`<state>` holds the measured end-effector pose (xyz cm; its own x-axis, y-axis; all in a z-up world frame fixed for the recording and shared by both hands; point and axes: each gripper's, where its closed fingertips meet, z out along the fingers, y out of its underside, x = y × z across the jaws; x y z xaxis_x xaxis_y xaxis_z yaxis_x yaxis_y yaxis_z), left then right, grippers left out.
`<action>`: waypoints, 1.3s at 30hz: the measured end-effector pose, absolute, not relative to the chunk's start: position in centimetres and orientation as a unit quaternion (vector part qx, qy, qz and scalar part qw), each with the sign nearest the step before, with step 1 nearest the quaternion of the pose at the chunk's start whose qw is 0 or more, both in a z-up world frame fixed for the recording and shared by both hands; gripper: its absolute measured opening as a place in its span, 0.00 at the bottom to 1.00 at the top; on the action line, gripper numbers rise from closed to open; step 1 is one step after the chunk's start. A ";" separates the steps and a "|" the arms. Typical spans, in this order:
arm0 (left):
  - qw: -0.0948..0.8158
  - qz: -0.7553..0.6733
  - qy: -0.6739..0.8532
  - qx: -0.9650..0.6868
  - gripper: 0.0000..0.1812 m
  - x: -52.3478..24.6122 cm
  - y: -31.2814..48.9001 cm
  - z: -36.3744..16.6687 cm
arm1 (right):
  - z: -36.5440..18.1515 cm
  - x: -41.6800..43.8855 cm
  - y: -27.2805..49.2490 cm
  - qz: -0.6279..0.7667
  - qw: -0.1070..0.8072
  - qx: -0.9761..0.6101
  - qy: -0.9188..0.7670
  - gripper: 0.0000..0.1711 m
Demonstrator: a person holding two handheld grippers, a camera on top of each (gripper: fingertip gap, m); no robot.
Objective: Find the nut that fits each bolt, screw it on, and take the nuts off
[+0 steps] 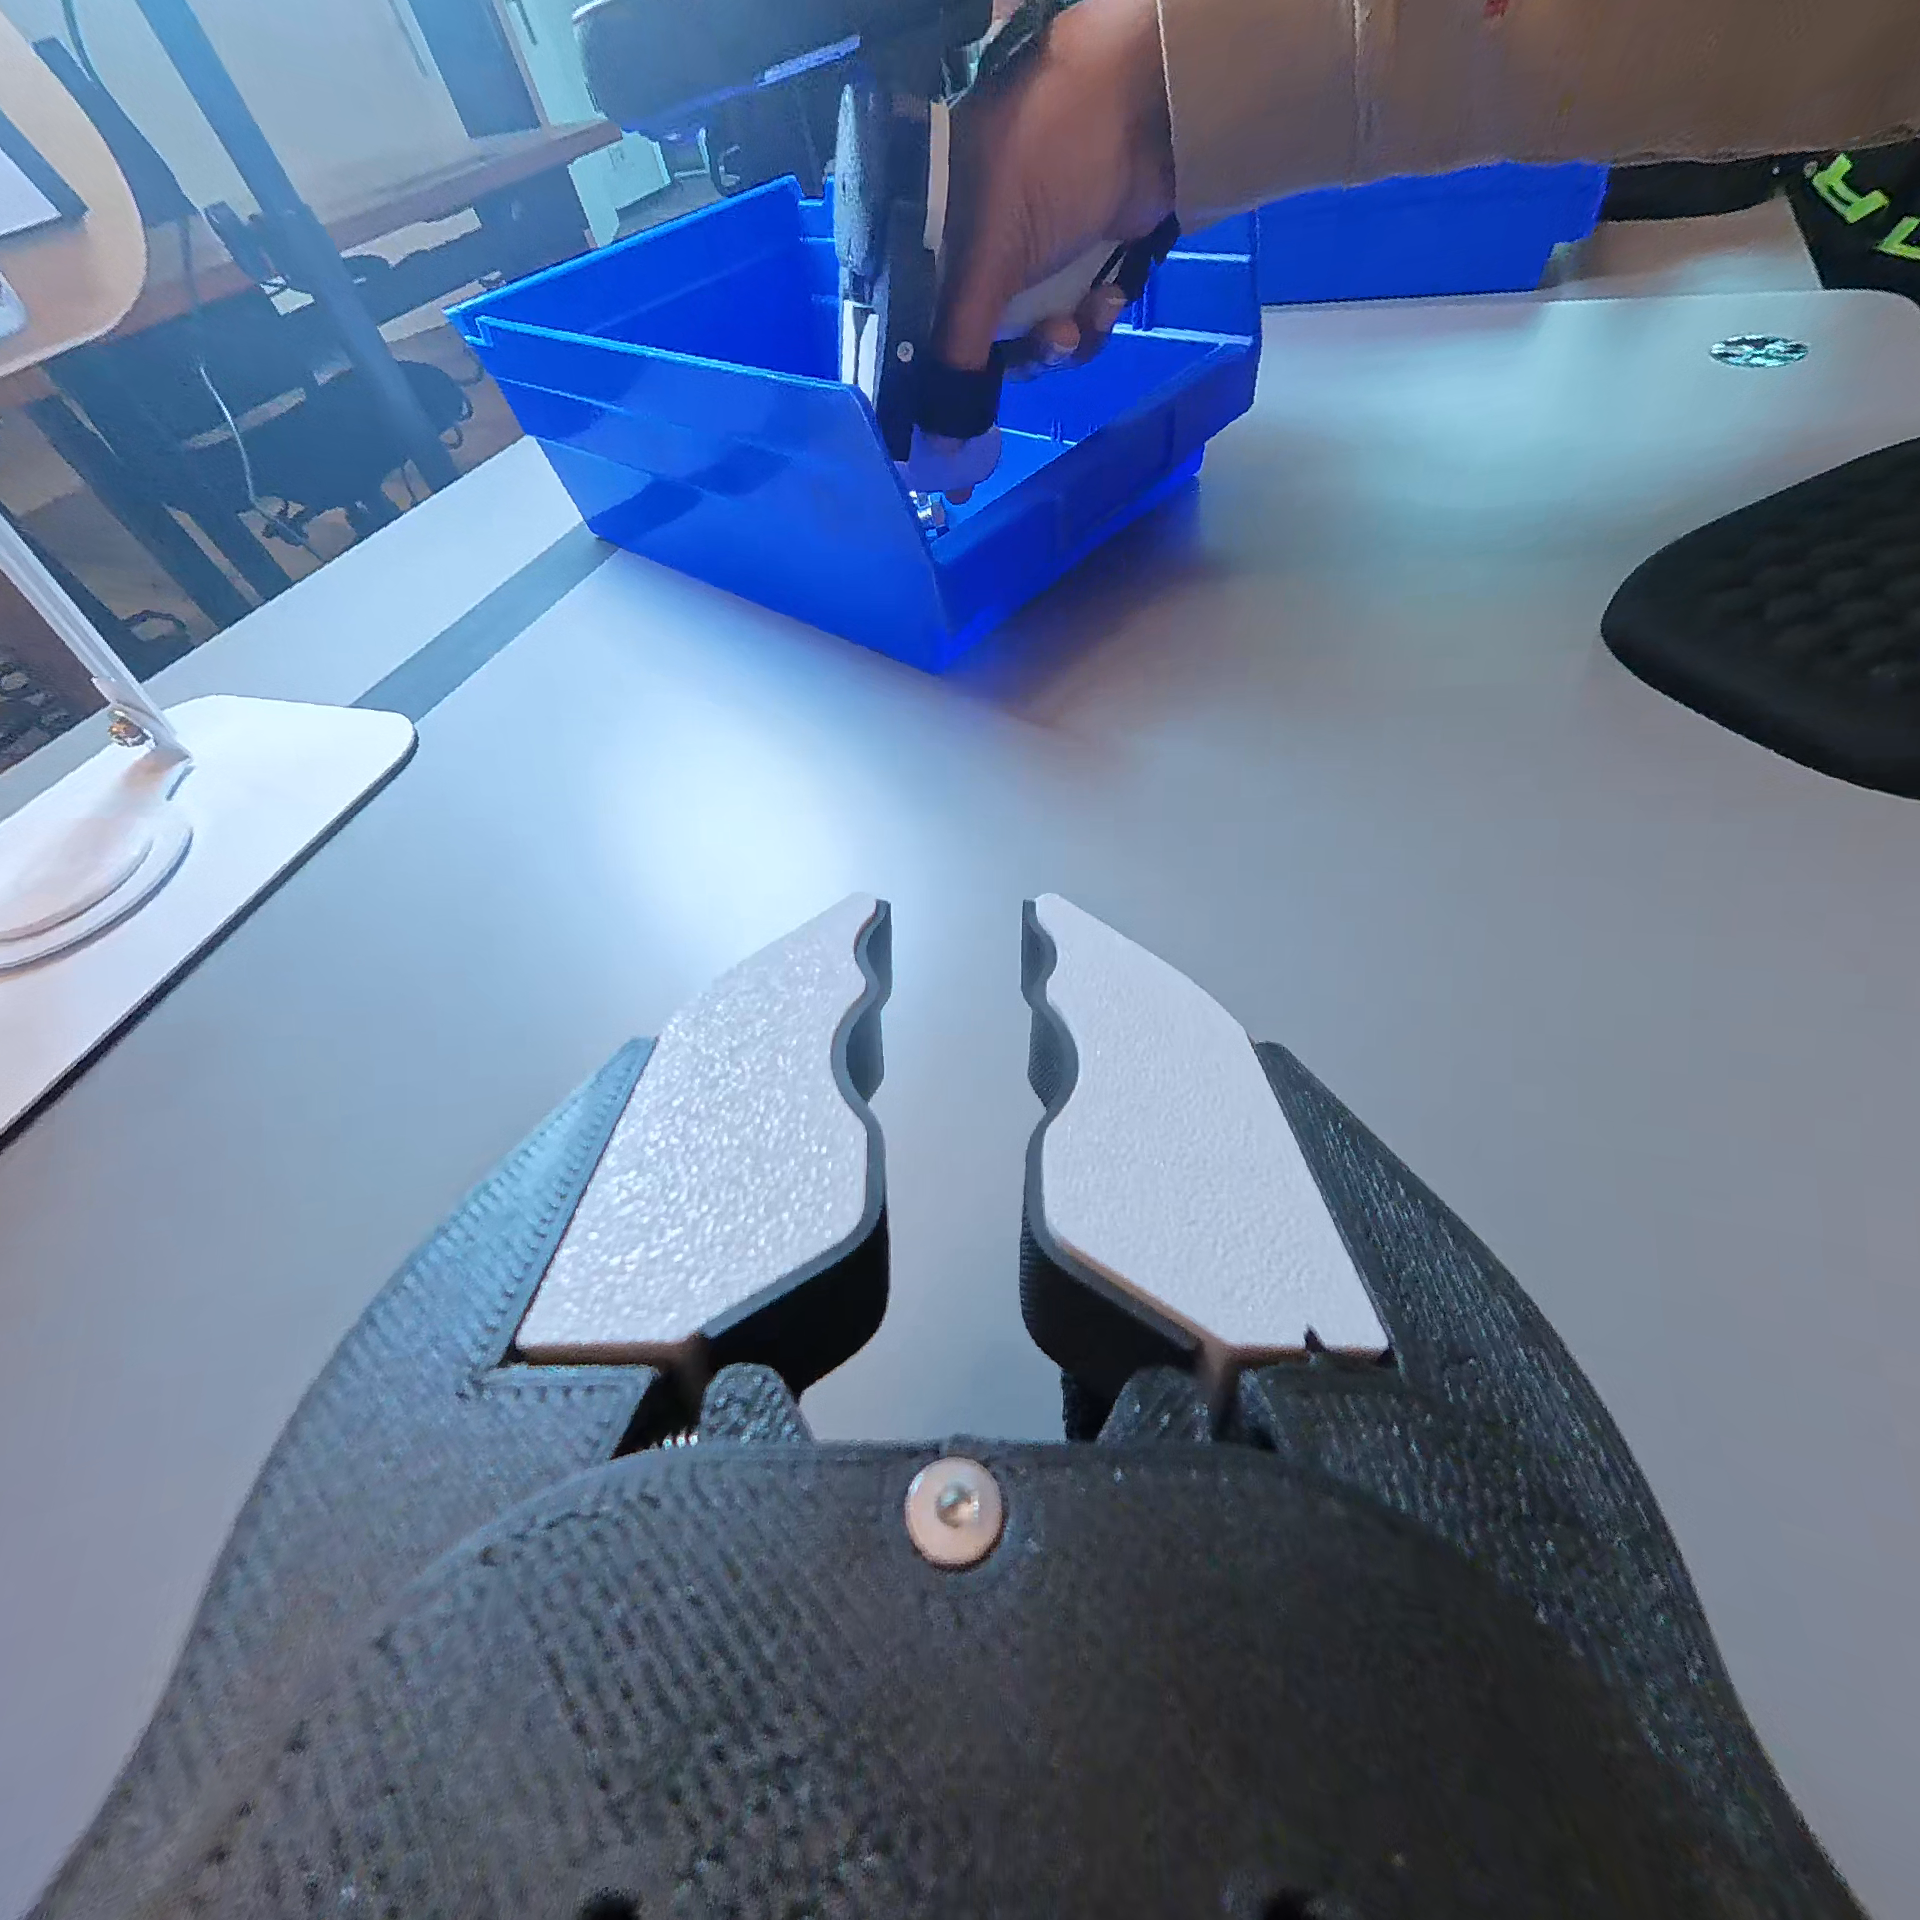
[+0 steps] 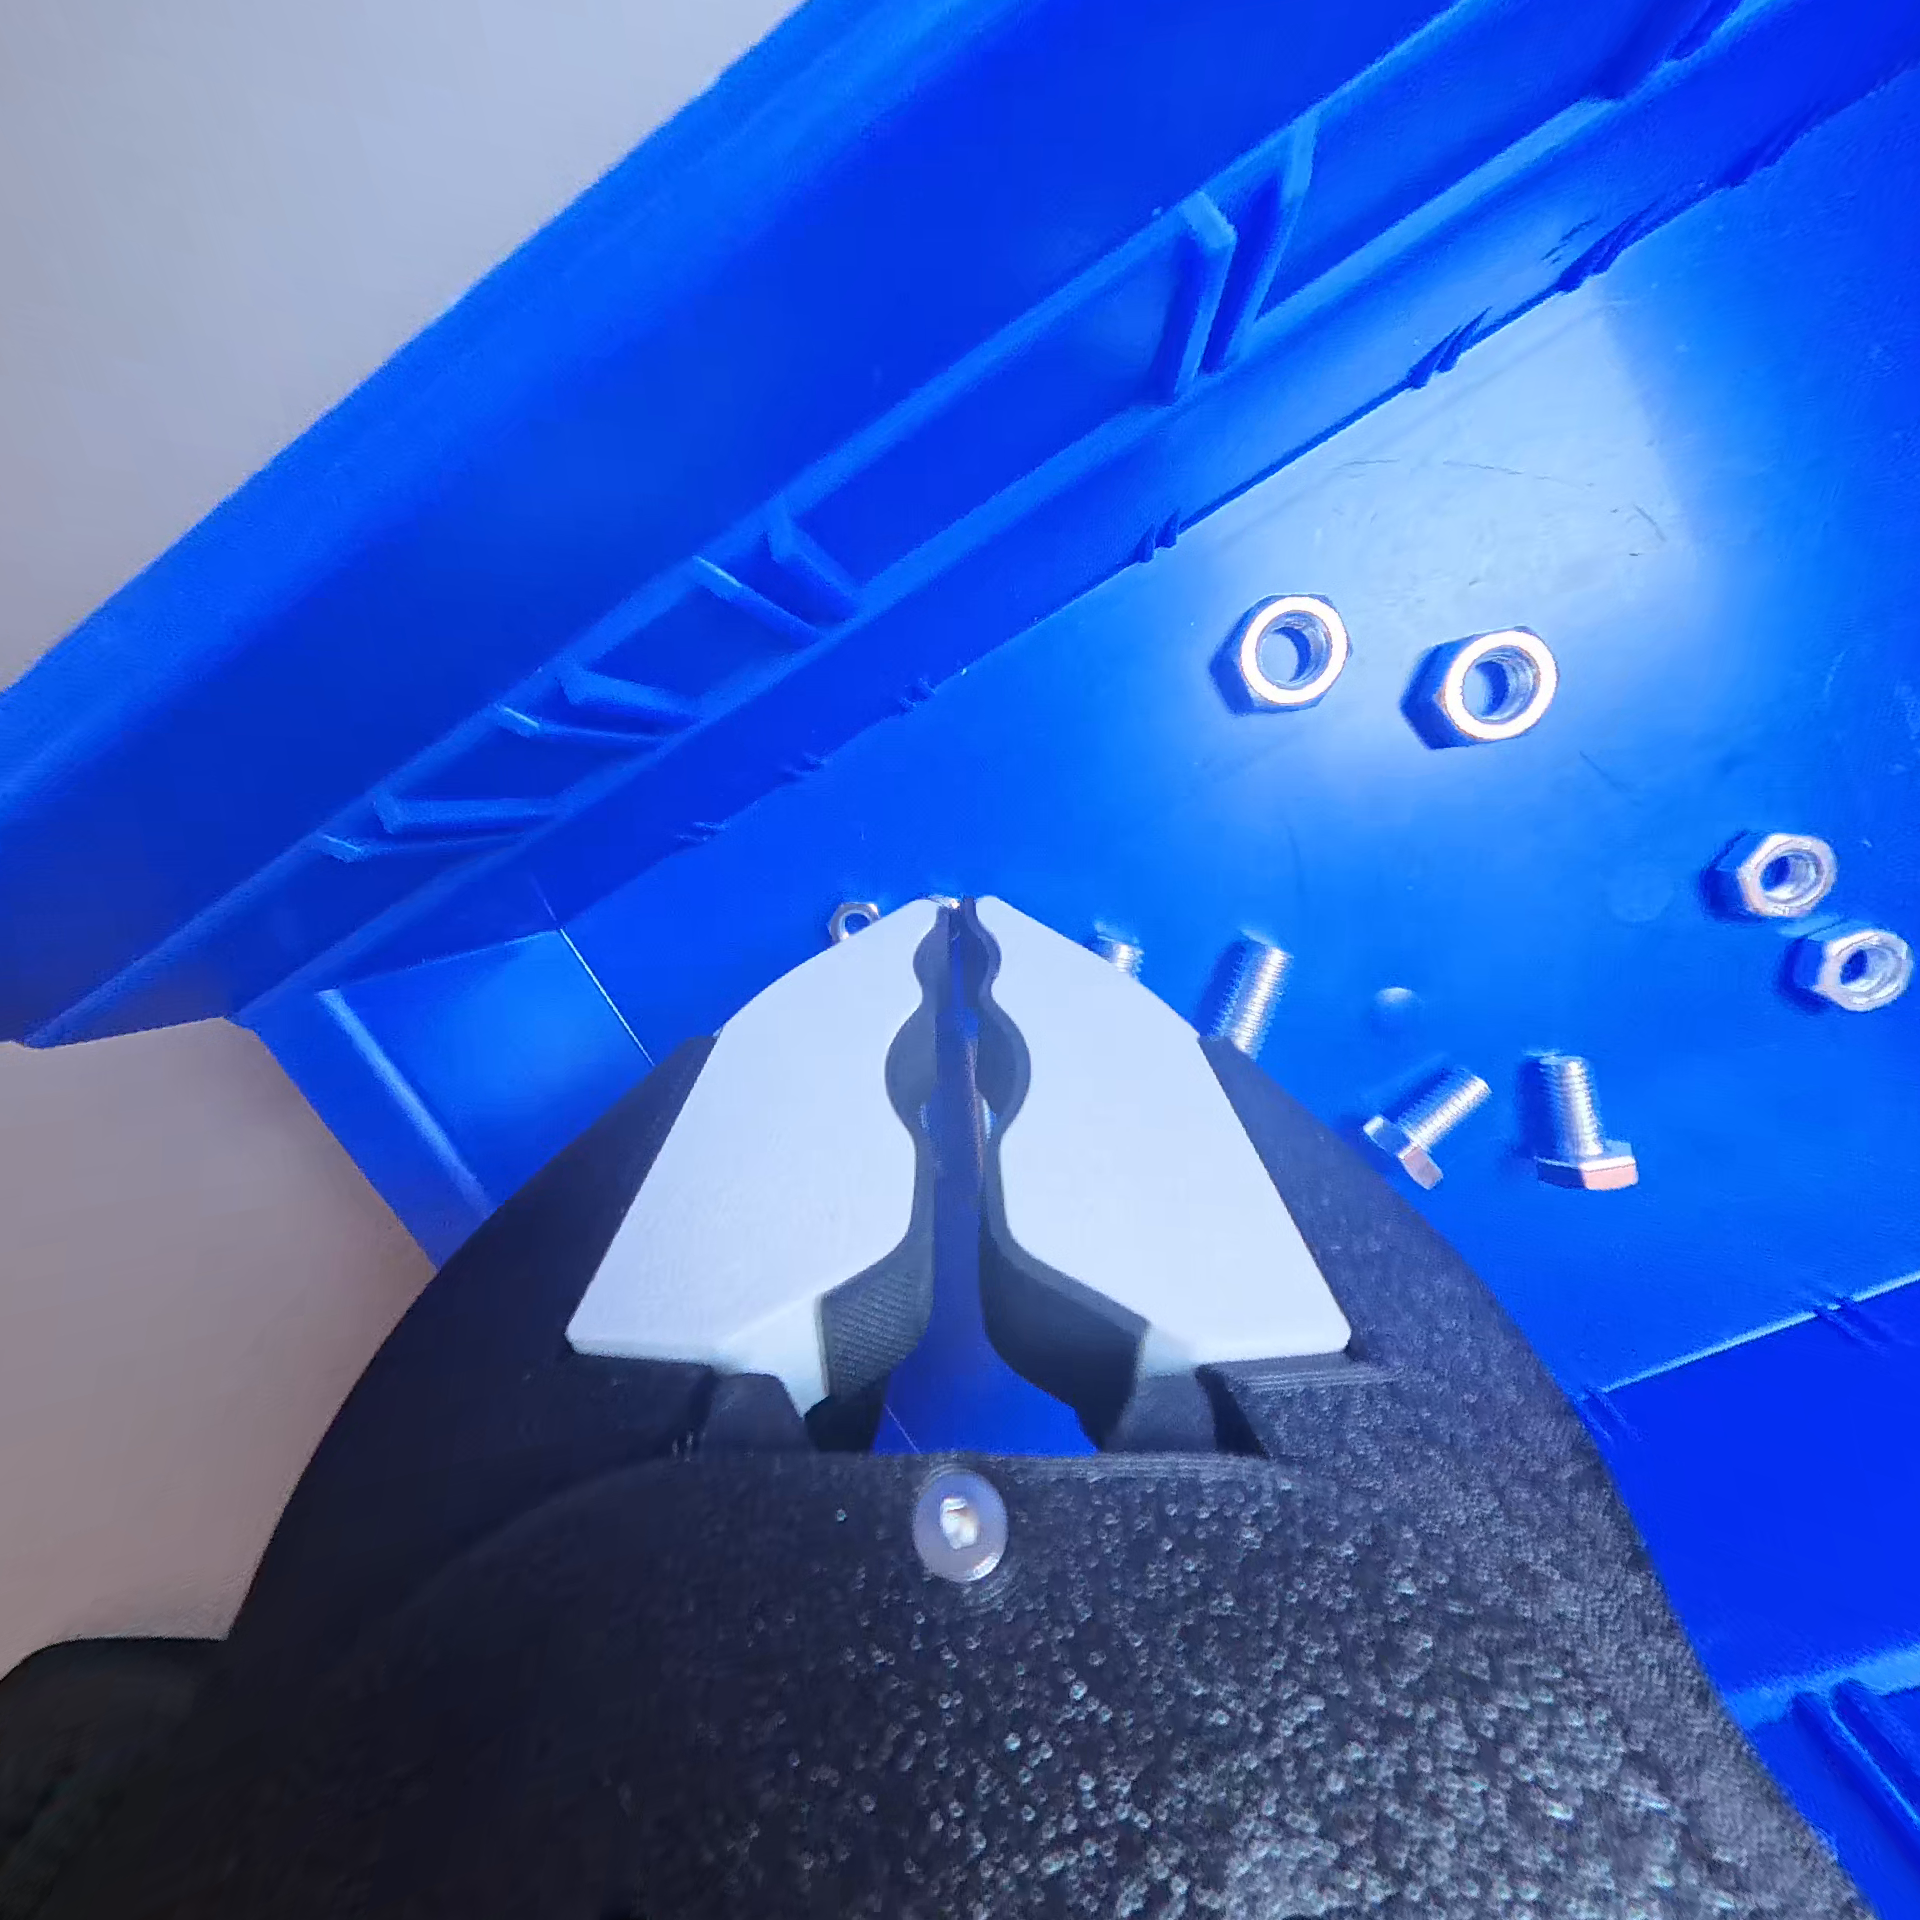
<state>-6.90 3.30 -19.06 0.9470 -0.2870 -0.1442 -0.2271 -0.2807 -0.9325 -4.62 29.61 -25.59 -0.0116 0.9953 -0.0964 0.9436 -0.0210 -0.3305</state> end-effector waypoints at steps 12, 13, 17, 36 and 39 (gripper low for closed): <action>0.603 0.003 0.149 -0.784 0.13 -8.2 3.1 -17.5 | -16.6 -7.2 28.3 0.323 0.250 -0.647 -0.643 0.12; 0.608 0.009 0.145 -0.780 0.13 -8.7 3.0 -17.1 | -14.8 -7.1 27.6 0.346 0.284 -0.626 -0.638 0.13; 0.634 0.041 0.115 -0.764 0.11 -11.1 2.3 -14.7 | -10.9 -5.0 24.3 0.363 0.393 -0.548 -0.643 0.19; 0.186 0.189 0.000 -0.964 0.19 -32.5 -15.1 -25.8 | -19.0 7.2 22.2 0.242 0.351 -0.554 -0.715 0.26; 0.166 0.225 0.041 -0.959 0.18 -31.3 -14.3 -25.7 | -19.9 6.9 22.5 0.213 0.342 -0.549 -0.732 0.27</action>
<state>-31.26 -14.33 -25.68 0.8951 -0.0033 -0.4459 -0.1529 -0.9416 -0.2999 6.90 22.45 -19.86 -0.1630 0.9496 0.2676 0.6586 0.3067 -0.6872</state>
